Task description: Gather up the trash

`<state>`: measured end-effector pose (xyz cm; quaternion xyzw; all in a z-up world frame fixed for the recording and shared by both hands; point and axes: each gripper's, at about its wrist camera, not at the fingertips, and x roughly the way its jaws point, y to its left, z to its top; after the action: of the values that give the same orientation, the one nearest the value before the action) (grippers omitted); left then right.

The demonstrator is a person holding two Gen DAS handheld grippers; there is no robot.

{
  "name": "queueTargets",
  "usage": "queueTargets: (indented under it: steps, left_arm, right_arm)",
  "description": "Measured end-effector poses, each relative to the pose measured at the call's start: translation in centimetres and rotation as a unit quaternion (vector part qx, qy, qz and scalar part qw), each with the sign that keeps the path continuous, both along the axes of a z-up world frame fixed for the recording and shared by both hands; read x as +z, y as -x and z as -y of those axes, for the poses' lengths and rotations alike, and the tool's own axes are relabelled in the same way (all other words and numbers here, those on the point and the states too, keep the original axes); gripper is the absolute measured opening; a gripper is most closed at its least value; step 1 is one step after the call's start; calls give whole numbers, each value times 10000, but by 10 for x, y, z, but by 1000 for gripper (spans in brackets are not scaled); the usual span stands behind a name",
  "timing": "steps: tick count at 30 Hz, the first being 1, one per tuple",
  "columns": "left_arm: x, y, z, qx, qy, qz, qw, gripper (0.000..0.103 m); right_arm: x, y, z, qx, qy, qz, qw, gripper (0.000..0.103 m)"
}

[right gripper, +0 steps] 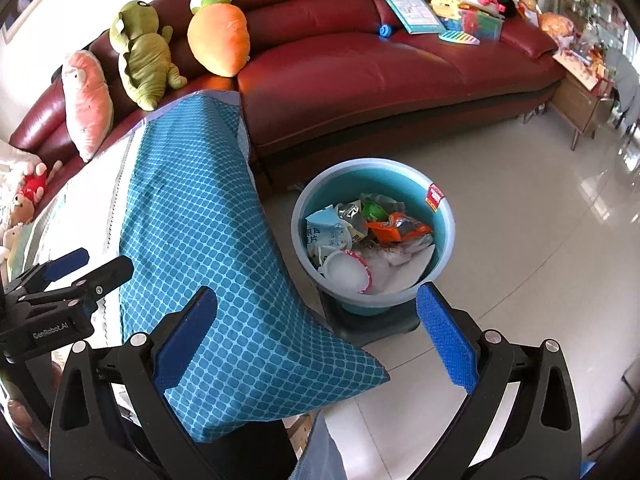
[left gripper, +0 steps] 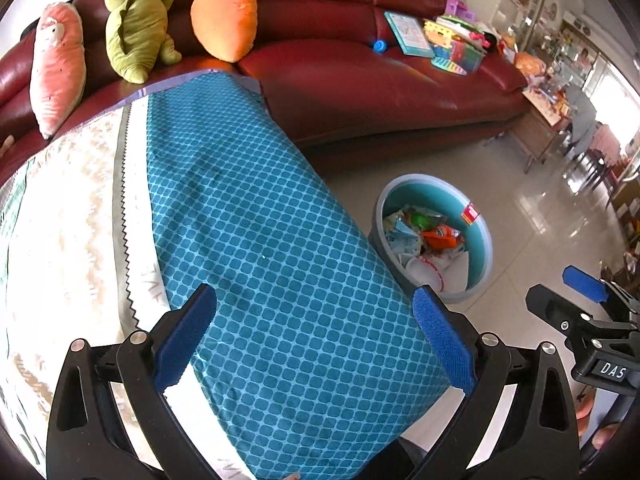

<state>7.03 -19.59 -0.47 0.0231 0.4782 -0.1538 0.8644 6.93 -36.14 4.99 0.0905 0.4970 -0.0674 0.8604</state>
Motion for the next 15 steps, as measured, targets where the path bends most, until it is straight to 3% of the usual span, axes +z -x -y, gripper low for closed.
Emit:
queueTargets:
  steps: [15]
  left_arm:
    - [-9, -3, 2, -14, 86, -77, 9999, 99]
  right_arm:
    - [-7, -7, 0, 37, -7, -66, 10000, 96]
